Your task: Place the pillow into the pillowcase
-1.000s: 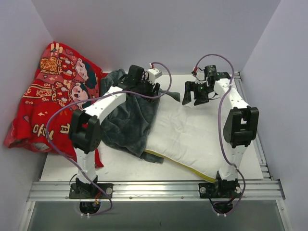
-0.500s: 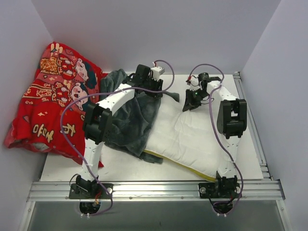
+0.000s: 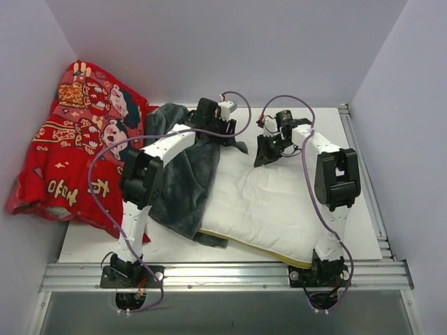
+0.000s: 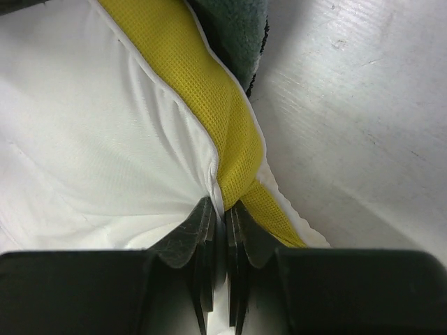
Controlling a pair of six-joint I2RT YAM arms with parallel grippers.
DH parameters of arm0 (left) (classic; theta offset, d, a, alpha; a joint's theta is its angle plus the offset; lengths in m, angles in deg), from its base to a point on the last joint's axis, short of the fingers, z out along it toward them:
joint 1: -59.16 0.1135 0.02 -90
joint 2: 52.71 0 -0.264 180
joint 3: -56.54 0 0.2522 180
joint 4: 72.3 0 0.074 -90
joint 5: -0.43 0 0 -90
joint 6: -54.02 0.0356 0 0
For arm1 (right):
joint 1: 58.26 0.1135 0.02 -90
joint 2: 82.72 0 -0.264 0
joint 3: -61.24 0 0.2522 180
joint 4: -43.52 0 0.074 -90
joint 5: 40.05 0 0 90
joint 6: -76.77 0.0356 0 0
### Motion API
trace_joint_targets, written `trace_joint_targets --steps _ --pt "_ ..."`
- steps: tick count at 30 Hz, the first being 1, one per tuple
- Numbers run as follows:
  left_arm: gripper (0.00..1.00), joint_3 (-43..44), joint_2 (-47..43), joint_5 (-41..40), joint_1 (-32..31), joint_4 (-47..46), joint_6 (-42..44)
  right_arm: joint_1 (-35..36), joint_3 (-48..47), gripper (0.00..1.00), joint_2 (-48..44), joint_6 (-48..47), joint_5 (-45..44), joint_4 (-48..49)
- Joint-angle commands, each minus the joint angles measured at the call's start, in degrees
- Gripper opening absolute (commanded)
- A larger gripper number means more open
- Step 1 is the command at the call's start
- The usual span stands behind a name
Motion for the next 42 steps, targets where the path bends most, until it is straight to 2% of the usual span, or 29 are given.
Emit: trace_joint_targets --steps 1,2,5,11,15,21,23,25,26,28,29,31,36,40,42 --pt "0.64 -2.2 -8.0 -2.4 0.5 -1.2 3.1 0.3 2.1 0.0 -4.6 -0.8 0.9 -1.9" --pt "0.7 -2.9 -9.5 -2.6 0.7 -0.8 4.8 0.5 2.4 0.0 -4.8 -0.9 0.8 -1.9" --pt "0.76 -3.4 -10.3 -2.6 2.1 2.0 8.1 0.6 3.3 0.0 -6.1 -0.9 0.7 -1.4" --pt "0.77 -2.8 -8.0 0.7 5.9 4.8 9.8 1.6 3.9 0.0 -6.7 -1.4 0.4 -1.0" --pt "0.76 -1.0 -6.0 6.5 6.3 6.6 11.5 2.2 3.9 0.0 -6.6 -1.8 0.3 -0.9" --pt "0.75 0.3 -3.5 8.7 6.6 6.8 12.2 2.9 4.4 0.0 -7.7 -2.3 0.1 -0.5" --pt "0.67 2.2 -1.5 10.8 6.9 6.9 10.8 3.0 4.9 0.0 -8.0 -2.1 0.3 -0.3" --pt "0.51 3.7 -0.1 15.0 7.0 7.1 9.7 3.5 5.2 0.0 -8.5 -2.1 0.7 -0.1" --pt "0.31 5.0 1.1 16.8 6.9 7.1 8.7 3.7 5.3 0.0 -8.7 -1.9 0.7 0.1" --pt "0.18 6.1 2.1 21.4 6.3 6.4 6.8 4.4 5.7 0.0 -9.3 -1.6 0.9 1.1" --pt "0.04 6.5 2.6 22.4 5.9 5.7 3.8 4.7 5.8 0.0 -9.7 -1.4 1.3 1.3" --pt "0.0 6.1 2.6 24.4 4.8 1.3 0.8 5.8 5.9 0.0 -10.2 -0.9 1.7 2.2" --pt "0.0 3.7 1.3 26.8 0.1 -10.0 -10.5 7.0 6.4 0.0 -11.6 -0.5 2.3 3.4" --pt "0.0 -1.9 -0.6 25.2 -2.7 -17.6 -18.8 6.2 7.0 0.0 -13.0 0.5 2.5 4.4" --pt "0.0 -4.0 -0.8 22.5 -3.5 -20.1 -19.8 5.1 7.4 0.0 -13.6 1.6 3.0 5.2"
